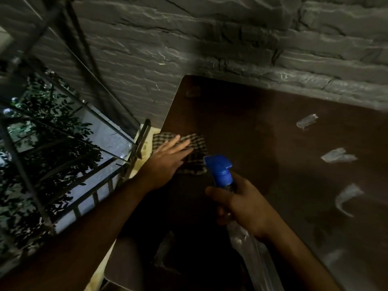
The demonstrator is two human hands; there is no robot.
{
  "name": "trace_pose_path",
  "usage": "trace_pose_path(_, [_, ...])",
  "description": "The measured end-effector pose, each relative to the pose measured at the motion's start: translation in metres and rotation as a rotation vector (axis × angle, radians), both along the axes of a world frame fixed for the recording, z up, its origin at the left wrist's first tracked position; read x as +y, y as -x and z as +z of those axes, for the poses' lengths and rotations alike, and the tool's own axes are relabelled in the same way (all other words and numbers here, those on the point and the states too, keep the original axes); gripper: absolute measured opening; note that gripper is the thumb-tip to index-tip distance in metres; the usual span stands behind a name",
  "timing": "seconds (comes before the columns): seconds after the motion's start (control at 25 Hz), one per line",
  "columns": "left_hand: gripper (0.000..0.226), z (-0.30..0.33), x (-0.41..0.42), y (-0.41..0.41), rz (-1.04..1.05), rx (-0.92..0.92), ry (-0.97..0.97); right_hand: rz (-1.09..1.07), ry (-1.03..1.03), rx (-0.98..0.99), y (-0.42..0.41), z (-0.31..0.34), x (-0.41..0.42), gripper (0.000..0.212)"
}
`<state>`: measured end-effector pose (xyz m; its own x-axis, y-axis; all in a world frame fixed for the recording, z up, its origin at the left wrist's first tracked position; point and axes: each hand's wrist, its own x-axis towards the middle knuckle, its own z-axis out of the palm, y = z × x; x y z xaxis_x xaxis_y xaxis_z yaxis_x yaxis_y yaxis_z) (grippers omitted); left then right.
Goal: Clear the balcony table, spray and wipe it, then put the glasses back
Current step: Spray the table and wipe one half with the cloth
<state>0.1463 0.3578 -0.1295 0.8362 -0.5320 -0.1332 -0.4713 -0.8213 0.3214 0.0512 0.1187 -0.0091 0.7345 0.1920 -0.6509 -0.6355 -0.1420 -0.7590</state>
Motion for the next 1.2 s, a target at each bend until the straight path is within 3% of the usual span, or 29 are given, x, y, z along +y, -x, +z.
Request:
trace_pose_path(0.16, [0.049, 0.01, -0.015, -0.034, 0.244, 0.045, -0.021, 0.034, -0.021, -0.012, 0.002, 0.003, -0.009, 0.028])
trace_pose_path(0.28, [0.051, 0.005, -0.039, -0.004, 0.053, -0.004, -0.054, 0.008, -0.054, -0.039, 0.008, 0.001, -0.008, 0.027])
trace_pose_path(0.36, [0.055, -0.004, -0.005, 0.032, -0.049, 0.017, -0.113, -0.01, -0.081, -0.038, 0.014, 0.0, -0.013, 0.027])
trace_pose_path(0.44, [0.053, 0.0, 0.016, 0.013, 0.057, 0.028, -0.108, -0.001, -0.087, -0.023, 0.019, -0.001, -0.013, 0.029])
trace_pose_path(0.56, [0.05, 0.005, -0.017, -0.02, 0.184, -0.004, -0.048, -0.01, -0.09, -0.048, 0.019, -0.008, 0.0, 0.027])
trace_pose_path(0.72, [0.052, -0.013, 0.009, 0.046, -0.141, -0.145, -0.033, -0.012, -0.107, -0.037, 0.024, -0.013, 0.013, 0.036])
trace_pose_path(0.88, [0.047, -0.001, 0.004, -0.027, 0.144, -0.053, 0.008, -0.054, -0.072, -0.037, 0.028, -0.006, 0.028, 0.033])
trace_pose_path(0.96, [0.05, -0.007, -0.024, -0.03, 0.07, -0.068, -0.076, -0.08, -0.079, -0.04, 0.028, -0.008, 0.033, 0.024])
trace_pose_path(1.08, [0.05, -0.025, 0.008, 0.031, -0.297, -0.111, -0.041, -0.102, -0.092, -0.026, 0.035, -0.001, 0.036, 0.025])
trace_pose_path(1.2, [0.048, -0.009, 0.038, -0.003, -0.15, -0.072, 0.051, -0.128, -0.036, -0.005, 0.043, 0.002, 0.044, 0.025])
